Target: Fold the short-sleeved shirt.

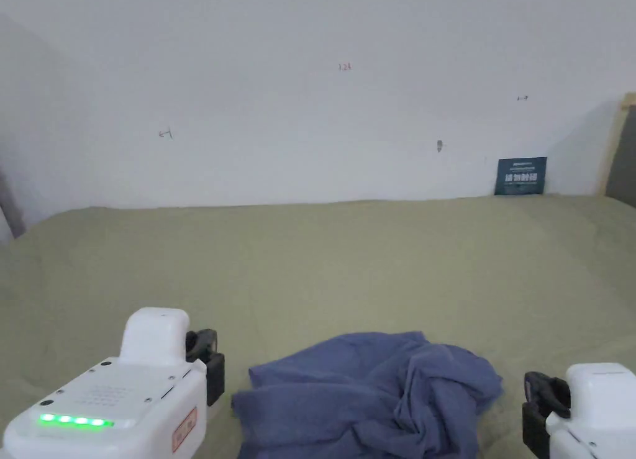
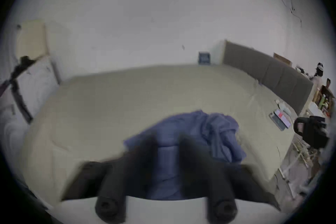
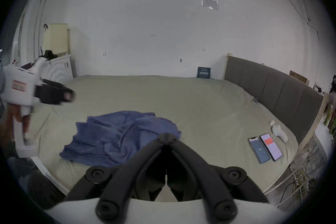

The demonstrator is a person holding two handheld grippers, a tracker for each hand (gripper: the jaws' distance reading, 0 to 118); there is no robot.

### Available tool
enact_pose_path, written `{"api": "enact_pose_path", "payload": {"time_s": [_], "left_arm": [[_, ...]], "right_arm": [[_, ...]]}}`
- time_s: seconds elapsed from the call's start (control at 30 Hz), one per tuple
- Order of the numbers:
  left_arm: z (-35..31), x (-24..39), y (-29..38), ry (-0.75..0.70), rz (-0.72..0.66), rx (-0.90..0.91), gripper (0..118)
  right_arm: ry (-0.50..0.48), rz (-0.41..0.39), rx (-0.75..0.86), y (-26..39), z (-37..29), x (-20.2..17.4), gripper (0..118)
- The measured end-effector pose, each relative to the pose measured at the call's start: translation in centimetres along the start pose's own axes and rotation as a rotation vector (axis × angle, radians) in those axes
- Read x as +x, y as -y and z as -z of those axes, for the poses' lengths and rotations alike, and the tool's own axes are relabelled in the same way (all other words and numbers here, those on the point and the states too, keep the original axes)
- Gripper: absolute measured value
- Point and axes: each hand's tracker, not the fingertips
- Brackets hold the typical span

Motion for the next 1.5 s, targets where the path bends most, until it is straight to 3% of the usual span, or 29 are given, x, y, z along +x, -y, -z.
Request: {"api": "enact_pose_path", "payload": {"time_s": [0.23,0.5,0.67,0.93,1.1,1.13,1.17,1.2,1.23,1.37,1.4,1.43,1.47,1.5], "left_arm": [[-8.5,-5.3,1.6,-0.172,-0.073,0.103,0],[-7.0,-6.6,2.2,-0.190,-0.102,0.074,0],[-0.7,-5.8,2.6,-0.092,-0.099,-0.057,0],[18.6,-3.7,5.6,0.065,-0.154,-0.490,0],[27.4,-1.8,8.2,0.063,-0.041,-0.700,0],[28.0,-1.1,7.9,0.025,-0.012,-0.642,12],[28.7,-0.6,8.2,-0.008,0.033,-0.684,50],[29.4,-0.1,8.7,-0.005,0.070,-0.714,112],[30.0,-0.4,10.4,-0.004,0.070,-0.748,118],[28.2,0.2,10.2,0.020,0.040,-0.701,98],[27.7,0.2,9.9,0.039,0.030,-0.682,82],[27.2,0.1,9.7,0.029,0.004,-0.645,78],[27.2,0.0,9.6,0.055,-0.012,-0.681,55],[27.7,-0.3,9.8,0.059,-0.014,-0.689,1]], "right_arm": [[-0.036,-0.017,0.033,-0.2,-1.3,-2.6,0],[-0.059,-0.028,0.029,-0.6,-0.6,-3.9,0],[-0.069,-0.022,0.005,-0.5,1.2,-3.8,0],[-0.052,-0.044,-0.089,1.4,5.9,-2.7,0],[-0.032,-0.066,-0.149,2.8,8.5,-1.1,0],[-0.022,-0.074,-0.163,3.0,8.8,-0.9,0],[-0.018,-0.075,-0.168,3.2,9.1,-0.6,0],[-0.015,-0.076,-0.176,3.5,9.4,-0.2,0],[-0.010,-0.076,-0.188,3.6,9.6,0.2,0],[0.021,-0.065,-0.212,3.9,10.3,1.9,0],[0.032,-0.055,-0.218,3.9,10.6,2.4,0],[0.041,-0.046,-0.223,3.6,11.0,2.9,0],[0.043,-0.039,-0.223,3.3,11.3,3.3,0],[0.047,-0.031,-0.225,2.9,11.8,3.8,0]]}}
